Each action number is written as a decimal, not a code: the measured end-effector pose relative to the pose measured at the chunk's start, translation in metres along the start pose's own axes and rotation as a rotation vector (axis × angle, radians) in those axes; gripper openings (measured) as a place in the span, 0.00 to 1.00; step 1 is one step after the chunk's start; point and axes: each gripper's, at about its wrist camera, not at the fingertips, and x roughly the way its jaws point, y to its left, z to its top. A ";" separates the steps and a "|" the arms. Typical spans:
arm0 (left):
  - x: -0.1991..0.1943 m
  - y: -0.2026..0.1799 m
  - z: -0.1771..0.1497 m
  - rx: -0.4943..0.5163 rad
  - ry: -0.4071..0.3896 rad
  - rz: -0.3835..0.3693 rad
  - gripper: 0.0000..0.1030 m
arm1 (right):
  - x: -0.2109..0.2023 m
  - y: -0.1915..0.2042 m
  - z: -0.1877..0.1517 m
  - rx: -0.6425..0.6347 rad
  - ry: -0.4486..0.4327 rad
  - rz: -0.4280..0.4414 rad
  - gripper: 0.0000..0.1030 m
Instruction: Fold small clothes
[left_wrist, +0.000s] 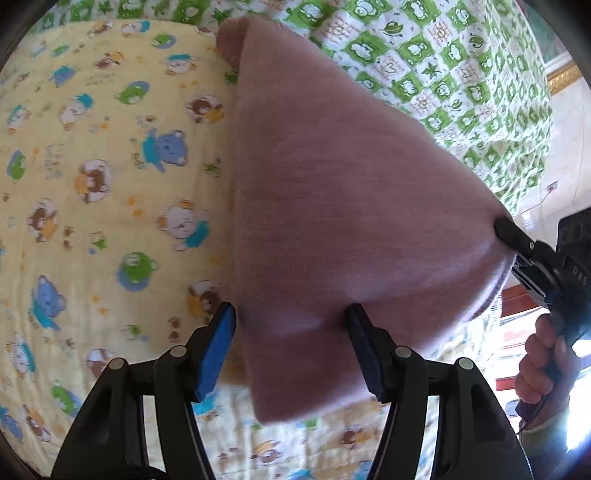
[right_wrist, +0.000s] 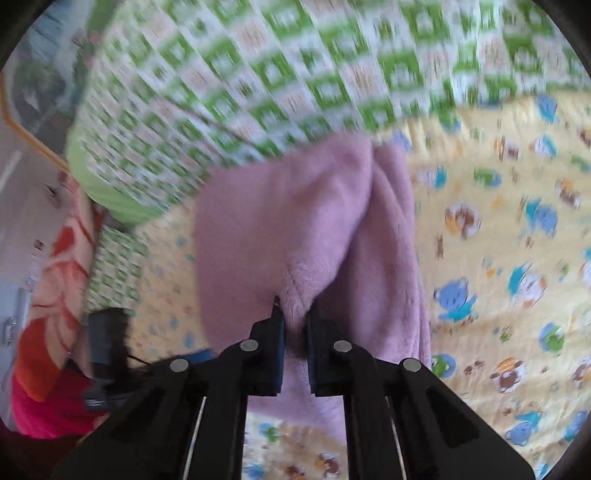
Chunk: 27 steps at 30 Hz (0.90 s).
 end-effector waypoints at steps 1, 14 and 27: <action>0.003 -0.003 0.000 -0.001 0.008 -0.009 0.61 | -0.005 -0.001 0.001 -0.012 -0.001 -0.020 0.10; 0.018 -0.016 0.013 0.051 0.025 0.020 0.61 | 0.025 -0.066 -0.034 0.154 0.037 -0.161 0.16; 0.036 -0.010 0.171 -0.053 -0.065 -0.013 0.69 | 0.068 -0.063 0.053 0.089 -0.017 -0.158 0.49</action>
